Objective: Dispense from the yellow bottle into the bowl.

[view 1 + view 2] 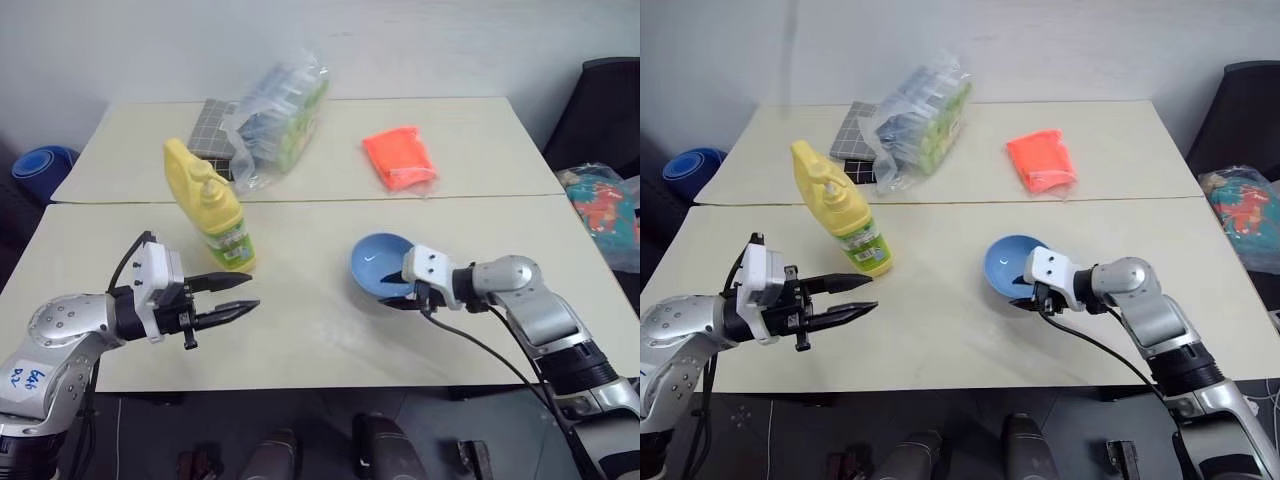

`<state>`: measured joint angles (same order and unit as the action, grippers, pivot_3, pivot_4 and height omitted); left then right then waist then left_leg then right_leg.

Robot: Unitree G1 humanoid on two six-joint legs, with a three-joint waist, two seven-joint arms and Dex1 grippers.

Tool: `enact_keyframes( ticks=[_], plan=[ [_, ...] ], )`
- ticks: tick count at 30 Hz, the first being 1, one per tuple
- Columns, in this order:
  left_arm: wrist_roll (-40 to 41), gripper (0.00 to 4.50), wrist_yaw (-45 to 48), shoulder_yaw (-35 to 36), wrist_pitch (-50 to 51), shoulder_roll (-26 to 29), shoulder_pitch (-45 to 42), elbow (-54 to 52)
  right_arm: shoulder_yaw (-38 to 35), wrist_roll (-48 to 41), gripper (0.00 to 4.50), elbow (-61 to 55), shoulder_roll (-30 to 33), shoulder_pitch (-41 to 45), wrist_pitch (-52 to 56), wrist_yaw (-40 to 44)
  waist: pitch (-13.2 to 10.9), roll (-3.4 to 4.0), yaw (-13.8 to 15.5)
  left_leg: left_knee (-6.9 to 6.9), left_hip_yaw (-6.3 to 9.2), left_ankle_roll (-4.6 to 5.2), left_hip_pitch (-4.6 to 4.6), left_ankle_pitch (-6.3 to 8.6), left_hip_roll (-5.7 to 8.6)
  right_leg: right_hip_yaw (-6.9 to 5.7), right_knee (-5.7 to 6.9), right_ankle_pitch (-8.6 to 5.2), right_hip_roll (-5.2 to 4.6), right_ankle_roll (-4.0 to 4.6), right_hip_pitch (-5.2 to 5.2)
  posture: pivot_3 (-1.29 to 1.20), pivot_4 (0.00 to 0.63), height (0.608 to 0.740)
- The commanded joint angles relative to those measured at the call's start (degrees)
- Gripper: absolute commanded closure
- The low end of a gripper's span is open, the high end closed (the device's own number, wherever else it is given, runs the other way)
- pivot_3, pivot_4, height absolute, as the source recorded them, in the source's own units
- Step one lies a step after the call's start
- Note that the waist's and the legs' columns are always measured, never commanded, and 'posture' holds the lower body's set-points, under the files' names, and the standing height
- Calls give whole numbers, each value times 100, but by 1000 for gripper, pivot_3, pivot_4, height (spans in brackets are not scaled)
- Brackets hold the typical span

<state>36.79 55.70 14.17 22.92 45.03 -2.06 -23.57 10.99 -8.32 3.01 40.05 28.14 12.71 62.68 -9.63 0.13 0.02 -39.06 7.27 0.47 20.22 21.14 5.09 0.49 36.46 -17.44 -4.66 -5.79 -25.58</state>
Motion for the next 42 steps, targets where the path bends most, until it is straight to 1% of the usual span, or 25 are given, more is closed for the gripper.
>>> enact_keyframes(
  ticks=[1, 2, 4, 7, 10, 14, 17, 18, 19, 23, 24, 27, 28, 32, 35, 37, 38, 40, 42],
  plan=[
    [-65, 1055, -37, 102, -209, -77, 0, -3, -340, -363, 953, -357, -17, -238, 0, 38, 0, 0, 33, -2, 3, 0, 0, 0, 0, -2, 0, 0, 0, 0, 2, 0, 150, 740],
    [-78, 699, -27, 92, -223, -88, 6, -3, -319, -390, 543, -411, 18, -349, -20, 117, 0, 0, 50, -3, 3, 0, 0, 0, 0, -3, 0, 0, -1, 0, 3, 0, 150, 740],
    [-88, 125, 20, 54, -229, -89, 14, -1, -254, -333, 0, -437, 13, -480, -12, 121, 0, 0, 66, -3, 3, 1, 0, 1, 0, -3, 0, 0, 0, 0, 4, 0, 150, 740],
    [-45, 125, 61, 32, -158, -95, 17, -24, -146, -199, 0, -336, -85, -498, 59, 22, 0, 0, 71, -3, 1, 2, -1, 1, 1, -1, 1, 0, -1, 0, 3, 0, 150, 740],
    [25, 125, 92, 17, -53, -82, -15, -43, -26, -12, 0, -61, -277, -361, 124, -227, 0, 0, 15, -3, 1, 1, -4, 1, -3, -1, 4, 0, 2, 0, 3, 0, 150, 740],
    [184, 57, 150, 44, 219, -6, -38, -81, 129, 224, 0, 329, -481, -224, -100, -341, 0, 0, -3, -2, 1, 1, -4, 1, -3, -1, 5, -1, 3, 2, 2, 0, 150, 740],
    [138, 0, 124, 86, 214, -18, -62, -95, 165, 272, 567, 500, -604, -176, -336, -350, 0, 0, -7, -2, 1, 1, -4, 1, -2, -1, 4, -1, 2, 2, 2, 0, 150, 740],
    [120, 0, 118, 103, 198, -24, -65, -89, 185, 314, 954, 533, -610, -160, -428, -340, 0, 0, -7, -2, 1, 1, -4, 1, -3, -1, 4, -1, 3, 2, 2, 0, 150, 740],
    [116, 0, 114, 120, 193, -28, -62, -88, 203, 338, 1206, 549, -601, -152, -459, -309, 0, 0, -7, -2, 1, 1, -4, 1, -3, -1, 4, -1, 3, 2, 2, 0, 150, 740],
    [125, 0, 107, 191, 167, -38, -10, -122, 208, 441, 2676, 667, -615, -99, -709, -279, 0, 0, -7, -2, 1, 1, -4, 1, -1, -1, 4, -1, 2, 2, 2, 0, 150, 740],
    [134, 0, 90, 214, 166, -52, -1, -136, 211, 468, 3101, 691, -609, -81, -776, -264, 0, 0, -7, -2, 1, 0, -4, 1, -2, -1, 4, -1, 2, 2, 2, 0, 150, 740],
    [282, 0, 1, 375, 249, -80, 9, -208, 198, 462, 4028, 699, -596, 4, -931, -158, 0, 0, -8, -2, 1, 0, -4, 1, -2, -1, 4, -1, 3, 2, 2, 0, 150, 740],
    [449, 0, -75, 489, 351, -93, -11, -260, 218, 468, 4414, 656, -551, 46, -963, -55, 0, 0, -8, -2, 1, 1, -4, 1, -2, -1, 4, -1, 3, 2, 2, 0, 150, 740],
    [1433, 0, -542, 1217, 865, -31, -231, -496, 247, 380, 4463, 237, -434, 403, -872, 354, 0, 0, -19, -3, 1, 0, -2, 1, -6, -1, 6, -1, 5, 2, -1, 0, 150, 740],
    [1982, 489, -948, 1741, 1112, 143, -682, -362, 347, 230, 4500, -177, -477, 862, -422, 667, 0, 0, -25, -5, 1, 0, -2, 1, -6, -1, 7, -1, 5, 2, -1, 0, 150, 740],
    [2188, 1031, -1211, 1944, 1160, 237, -1121, -150, 442, 129, 4500, -422, -567, 1199, -42, 815, 0, 0, -21, -5, 1, -2, -2, 2, -10, -2, 7, 0, 8, 2, -2, 0, 150, 740],
    [2217, 1359, -1333, 1979, 1137, 277, -1429, 35, 501, 80, 4500, -517, -659, 1412, 192, 834, 0, 0, -18, -5, 2, -4, -2, 3, -10, -2, 7, -1, 8, 2, -2, 0, 150, 740],
    [2057, 1820, -1419, 1918, 970, 340, -2024, 455, 663, 30, 4500, -608, -821, 1834, 543, 950, 0, 0, -19, -7, 3, -5, -3, 4, -8, -4, 8, -1, 8, 2, 0, 0, 150, 740],
    [1989, 2456, -1424, 1832, 944, 366, -2411, 779, 761, 36, 4500, -586, -959, 2124, 789, 964, 0, 0, -23, -8, 5, -6, -2, 3, -8, -7, 7, 0, 9, 3, -1, 0, 150, 740]
  ],
)
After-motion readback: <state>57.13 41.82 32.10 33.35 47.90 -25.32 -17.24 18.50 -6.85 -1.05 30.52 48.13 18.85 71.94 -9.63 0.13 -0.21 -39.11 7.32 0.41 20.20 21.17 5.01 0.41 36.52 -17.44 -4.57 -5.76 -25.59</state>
